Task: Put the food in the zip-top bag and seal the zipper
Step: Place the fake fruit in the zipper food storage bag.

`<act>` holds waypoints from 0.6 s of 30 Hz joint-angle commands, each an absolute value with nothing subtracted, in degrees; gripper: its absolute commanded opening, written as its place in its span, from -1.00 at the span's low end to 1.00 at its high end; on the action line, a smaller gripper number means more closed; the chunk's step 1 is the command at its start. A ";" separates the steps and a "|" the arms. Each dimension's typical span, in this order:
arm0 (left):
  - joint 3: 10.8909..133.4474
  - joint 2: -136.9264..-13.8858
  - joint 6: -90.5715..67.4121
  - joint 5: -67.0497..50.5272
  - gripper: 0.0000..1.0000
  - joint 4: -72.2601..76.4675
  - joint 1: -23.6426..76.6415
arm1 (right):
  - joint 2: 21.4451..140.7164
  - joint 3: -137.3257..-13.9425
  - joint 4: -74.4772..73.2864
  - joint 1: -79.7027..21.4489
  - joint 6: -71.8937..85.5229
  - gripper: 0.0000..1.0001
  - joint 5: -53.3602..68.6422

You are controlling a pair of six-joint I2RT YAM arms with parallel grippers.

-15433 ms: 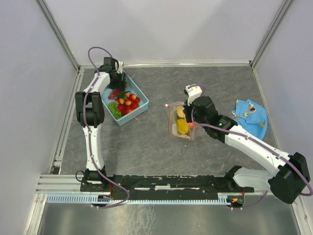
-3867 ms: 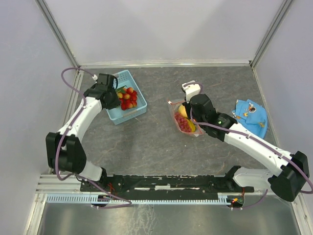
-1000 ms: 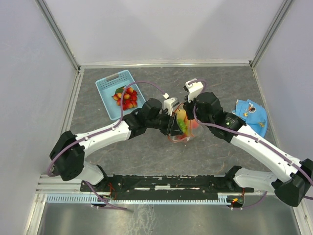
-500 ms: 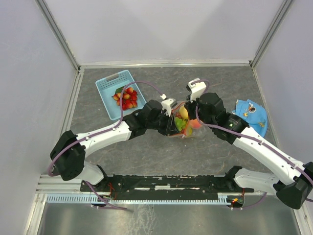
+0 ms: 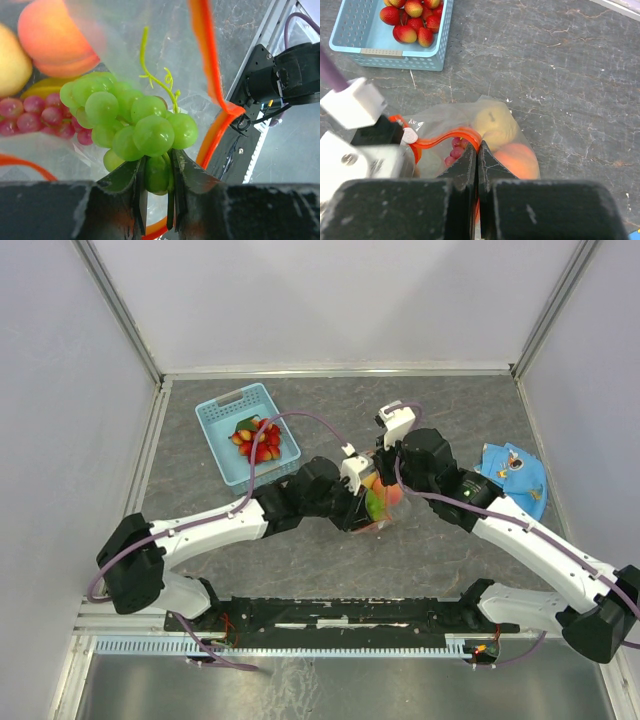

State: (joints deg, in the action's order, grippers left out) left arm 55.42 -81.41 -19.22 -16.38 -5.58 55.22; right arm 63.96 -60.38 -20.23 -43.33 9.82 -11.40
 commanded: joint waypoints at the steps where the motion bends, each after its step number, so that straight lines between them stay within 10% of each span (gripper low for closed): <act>1: 57.09 -77.19 -12.31 -12.14 -0.79 -0.02 56.68 | 63.22 -62.43 -16.47 -43.07 10.97 -0.96 -9.70; 18: 58.05 -83.29 -3.43 -14.70 -0.53 0.28 56.70 | 63.06 -64.94 -17.43 -43.07 10.28 -0.95 -0.72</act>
State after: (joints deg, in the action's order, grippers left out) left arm 55.64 -79.99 -8.21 -12.01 -3.66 56.53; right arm 63.46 -61.91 -21.08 -43.31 10.20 -3.44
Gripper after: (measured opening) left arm 0.272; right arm 0.027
